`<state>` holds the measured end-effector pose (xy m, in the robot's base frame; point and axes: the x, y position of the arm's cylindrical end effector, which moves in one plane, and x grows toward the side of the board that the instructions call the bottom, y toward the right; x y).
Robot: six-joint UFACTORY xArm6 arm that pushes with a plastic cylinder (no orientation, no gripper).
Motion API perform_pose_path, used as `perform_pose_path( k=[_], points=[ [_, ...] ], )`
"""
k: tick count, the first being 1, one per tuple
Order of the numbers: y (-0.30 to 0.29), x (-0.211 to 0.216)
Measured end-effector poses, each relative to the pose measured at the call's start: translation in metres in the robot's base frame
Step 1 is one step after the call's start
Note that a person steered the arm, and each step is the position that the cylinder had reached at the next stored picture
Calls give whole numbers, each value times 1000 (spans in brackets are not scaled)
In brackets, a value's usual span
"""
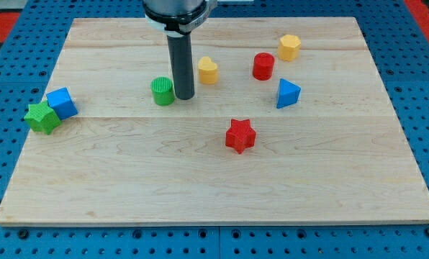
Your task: Push green circle along with the blue cube
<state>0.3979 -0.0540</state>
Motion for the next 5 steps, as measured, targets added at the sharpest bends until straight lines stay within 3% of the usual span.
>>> perform_pose_path(
  k=[5],
  points=[
    [-20,-12]
  ],
)
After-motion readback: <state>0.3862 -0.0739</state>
